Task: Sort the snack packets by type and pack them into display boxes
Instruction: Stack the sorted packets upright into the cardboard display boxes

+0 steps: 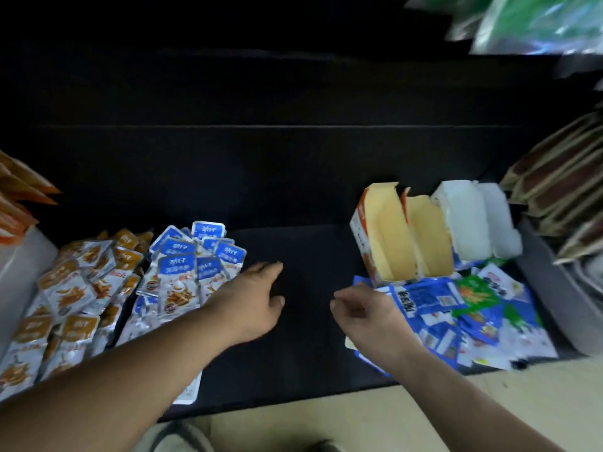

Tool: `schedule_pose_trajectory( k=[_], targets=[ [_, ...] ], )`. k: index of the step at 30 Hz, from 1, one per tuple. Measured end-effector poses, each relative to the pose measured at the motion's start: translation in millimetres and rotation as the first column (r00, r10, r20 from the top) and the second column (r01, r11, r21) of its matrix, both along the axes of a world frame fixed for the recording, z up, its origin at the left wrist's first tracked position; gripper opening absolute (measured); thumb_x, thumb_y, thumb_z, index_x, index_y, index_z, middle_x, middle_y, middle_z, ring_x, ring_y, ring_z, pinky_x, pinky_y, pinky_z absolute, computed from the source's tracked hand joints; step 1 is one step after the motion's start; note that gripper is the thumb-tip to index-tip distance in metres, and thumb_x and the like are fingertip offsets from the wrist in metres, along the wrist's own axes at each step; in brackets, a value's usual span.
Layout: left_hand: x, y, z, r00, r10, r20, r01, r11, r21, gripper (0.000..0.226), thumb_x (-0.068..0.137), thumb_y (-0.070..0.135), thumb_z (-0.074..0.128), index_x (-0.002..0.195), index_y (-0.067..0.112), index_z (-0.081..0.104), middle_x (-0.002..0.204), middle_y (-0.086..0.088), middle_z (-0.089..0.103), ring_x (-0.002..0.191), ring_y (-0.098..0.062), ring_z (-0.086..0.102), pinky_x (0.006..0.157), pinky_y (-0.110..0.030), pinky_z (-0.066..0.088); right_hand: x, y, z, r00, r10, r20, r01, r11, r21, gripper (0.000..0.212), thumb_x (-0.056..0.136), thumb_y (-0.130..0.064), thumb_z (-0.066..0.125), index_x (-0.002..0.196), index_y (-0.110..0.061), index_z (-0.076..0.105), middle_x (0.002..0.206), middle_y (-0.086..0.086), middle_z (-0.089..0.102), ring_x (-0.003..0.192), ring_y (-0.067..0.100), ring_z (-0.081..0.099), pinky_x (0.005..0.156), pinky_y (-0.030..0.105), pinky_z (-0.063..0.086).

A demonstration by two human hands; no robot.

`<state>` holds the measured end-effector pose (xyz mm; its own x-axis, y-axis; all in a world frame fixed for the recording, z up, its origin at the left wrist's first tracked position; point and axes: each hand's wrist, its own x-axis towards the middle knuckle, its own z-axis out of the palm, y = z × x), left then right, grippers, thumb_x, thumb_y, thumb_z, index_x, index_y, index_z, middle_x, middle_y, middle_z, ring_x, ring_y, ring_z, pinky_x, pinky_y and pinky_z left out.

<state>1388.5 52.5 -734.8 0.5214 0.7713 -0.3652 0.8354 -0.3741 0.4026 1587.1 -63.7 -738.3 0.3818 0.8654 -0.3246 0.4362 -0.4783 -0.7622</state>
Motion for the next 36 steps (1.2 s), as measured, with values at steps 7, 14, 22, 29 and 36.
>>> schedule_pose_trajectory(
  k=[7, 14, 22, 29, 36],
  targets=[
    [38.4, -58.7, 28.8, 0.982, -0.17, 0.08, 0.18, 0.974, -0.135, 0.066, 0.103, 0.045, 0.056, 0.162, 0.033, 0.028, 0.168, 0.014, 0.024, 0.152, -0.012, 0.031, 0.123, -0.028, 0.029, 44.8, -49.8, 0.9, 0.973, -0.03, 0.227, 0.056, 0.993, -0.108, 0.024, 0.094, -0.034, 0.068, 0.117, -0.027, 0.074, 0.118, -0.004, 0.072, 0.115, 0.017, 0.066, 0.094, 0.036, 0.055],
    [105.7, -71.8, 3.7, 0.947, -0.268, 0.178, 0.294, 0.945, -0.142, 0.041, 0.1, 0.042, 0.057, 0.14, 0.031, 0.054, 0.144, 0.019, 0.044, 0.128, -0.012, 0.054, 0.103, -0.037, 0.05, 119.6, -62.6, -41.2, 0.794, 0.06, 0.605, 0.023, 0.991, -0.129, 0.071, 0.091, -0.046, 0.071, 0.155, -0.031, 0.043, 0.172, 0.009, 0.011, 0.159, 0.036, -0.003, 0.125, 0.054, 0.014],
    [172.8, -90.0, -60.2, 0.932, -0.362, 0.023, 0.363, 0.931, -0.051, 0.107, 0.081, 0.07, 0.067, 0.164, 0.029, 0.012, 0.172, 0.003, 0.002, 0.159, -0.017, -0.003, 0.126, -0.031, 0.01, 160.4, -79.8, -83.0, 0.792, 0.13, 0.597, -0.089, 0.991, -0.099, 0.08, 0.077, -0.053, 0.08, 0.148, -0.029, 0.053, 0.146, -0.005, 0.05, 0.14, 0.03, 0.038, 0.102, 0.05, 0.051],
    [142.2, -98.5, -97.0, 0.904, -0.397, 0.158, 0.359, 0.906, 0.225, 0.045, 0.084, 0.046, 0.056, 0.123, 0.027, 0.068, 0.136, 0.001, 0.065, 0.13, -0.021, 0.057, 0.104, -0.042, 0.055, 165.1, -79.4, -85.7, 0.606, 0.195, 0.771, -0.125, 0.981, -0.15, 0.065, 0.07, -0.062, 0.083, 0.127, -0.033, 0.068, 0.145, 0.004, 0.052, 0.139, 0.039, 0.041, 0.116, 0.062, 0.03],
    [134.5, -95.5, -97.1, 0.912, -0.394, 0.119, 0.347, 0.891, 0.293, 0.074, 0.07, 0.038, 0.083, 0.139, 0.029, 0.056, 0.126, 0.006, 0.06, 0.113, -0.022, 0.058, 0.079, -0.038, 0.056, 177.1, -68.4, -78.7, 0.617, 0.223, 0.754, -0.226, 0.969, -0.102, 0.058, 0.07, -0.041, 0.089, 0.121, -0.019, 0.072, 0.119, 0.004, 0.068, 0.113, 0.035, 0.06, 0.094, 0.053, 0.055]
  ],
)
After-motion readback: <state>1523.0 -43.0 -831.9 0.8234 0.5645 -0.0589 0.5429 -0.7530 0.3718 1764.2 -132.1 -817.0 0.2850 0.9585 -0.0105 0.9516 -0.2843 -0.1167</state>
